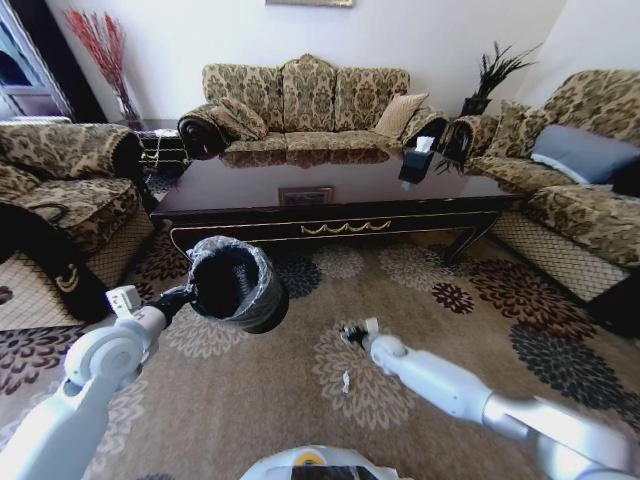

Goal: Move to the front of the table and pick up the trash from the floor, then place it into the trash bin.

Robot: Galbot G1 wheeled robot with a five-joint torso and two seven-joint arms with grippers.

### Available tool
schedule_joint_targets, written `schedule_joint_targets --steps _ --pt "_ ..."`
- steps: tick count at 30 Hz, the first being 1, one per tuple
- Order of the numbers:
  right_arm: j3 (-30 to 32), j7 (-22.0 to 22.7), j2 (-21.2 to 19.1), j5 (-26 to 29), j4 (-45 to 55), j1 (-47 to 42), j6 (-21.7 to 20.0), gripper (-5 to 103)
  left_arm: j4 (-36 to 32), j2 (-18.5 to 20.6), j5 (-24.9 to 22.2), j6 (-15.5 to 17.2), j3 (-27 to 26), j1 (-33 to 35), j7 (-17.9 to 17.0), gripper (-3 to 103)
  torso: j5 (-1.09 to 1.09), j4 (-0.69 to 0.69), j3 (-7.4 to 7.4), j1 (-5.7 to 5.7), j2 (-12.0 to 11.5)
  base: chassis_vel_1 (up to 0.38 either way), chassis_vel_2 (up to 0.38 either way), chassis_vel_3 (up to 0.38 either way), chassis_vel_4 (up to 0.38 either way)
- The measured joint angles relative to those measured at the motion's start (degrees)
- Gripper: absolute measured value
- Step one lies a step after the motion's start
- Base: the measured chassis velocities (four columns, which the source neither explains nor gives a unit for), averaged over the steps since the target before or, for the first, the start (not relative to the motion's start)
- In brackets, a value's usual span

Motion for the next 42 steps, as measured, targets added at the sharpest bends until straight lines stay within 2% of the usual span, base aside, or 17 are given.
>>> schedule_joint_targets --steps 1,2,4,9,13,14,18,25,29,33,36,42 --pt "0.1 -1.1 -0.3 0.0 0.6 0.8 0.6 63 0.3 0.0 0.2 -0.1 0.1 0.0 0.0 2 0.00 -0.01 0.01 0.00 0.0 0.000 0.000 0.000 0.000" --pt "0.7 -6.2 -1.4 0.2 2.4 4.1 3.1 63 1.4 0.1 0.6 -0.3 0.4 -0.1 0.1 2 -0.01 0.00 0.00 0.00 0.0 0.000 0.000 0.000 0.000" --pt "1.2 -9.8 -2.0 0.3 3.6 7.3 4.8 63 2.6 0.4 0.8 -0.3 0.5 -0.1 0.1 2 -0.03 0.00 0.01 0.00 0.0 0.000 0.000 0.000 0.000" --pt "2.2 -12.2 -1.8 1.7 4.3 12.6 7.0 63 4.3 0.9 0.9 -0.3 0.5 -0.3 0.3 2 -0.04 0.00 0.00 0.01 0.0 0.000 0.000 0.000 0.000" --pt "2.4 -17.7 0.0 2.8 4.3 17.4 10.5 63 5.2 0.9 1.1 -0.4 1.3 -0.4 0.4 2 -0.02 0.00 0.01 0.00 0.0 0.000 0.000 0.000 0.000" --pt "2.4 -17.7 0.0 2.8 4.3 17.4 10.5 63 5.2 0.9 1.1 -0.4 1.3 -0.4 0.4 2 -0.02 0.00 0.01 0.00 0.0 0.000 0.000 0.000 0.000" --pt "-1.3 -21.6 2.7 4.0 5.2 22.5 12.2 63 5.3 0.7 1.1 -0.3 2.1 -1.3 0.4 2 -0.01 -0.01 0.01 0.01 0.0 0.000 0.000 0.000 0.000" --pt "-7.7 -24.2 7.2 5.1 6.3 29.1 13.3 63 5.3 0.4 1.0 -0.1 2.6 -1.8 0.4 2 -0.02 0.00 0.01 0.01 0.0 0.000 0.000 0.000 0.000" --pt "-11.3 -25.9 12.1 5.5 7.4 33.5 14.3 63 5.6 0.5 0.9 0.0 2.6 -2.2 0.5 2 -0.03 0.00 0.00 0.01 0.0 0.000 0.000 0.000 0.000" --pt "-12.8 -27.1 15.2 5.4 7.9 35.6 14.9 63 5.7 0.8 0.6 0.0 2.5 -2.5 0.6 2 -0.03 0.01 0.00 0.01 0.0 0.000 0.000 0.000 0.000" --pt "-14.5 -27.9 18.6 3.1 7.9 36.6 15.2 63 5.7 1.0 0.4 0.0 2.4 -2.7 0.7 2 -0.02 0.00 0.00 0.01 0.0 0.000 0.000 0.000 0.000" --pt "-17.7 -28.0 22.3 -1.9 5.1 36.5 16.3 63 5.2 0.9 0.0 0.1 2.4 -2.9 0.7 2 -0.02 0.01 0.00 0.01 0.0 0.000 0.000 0.000 0.000"
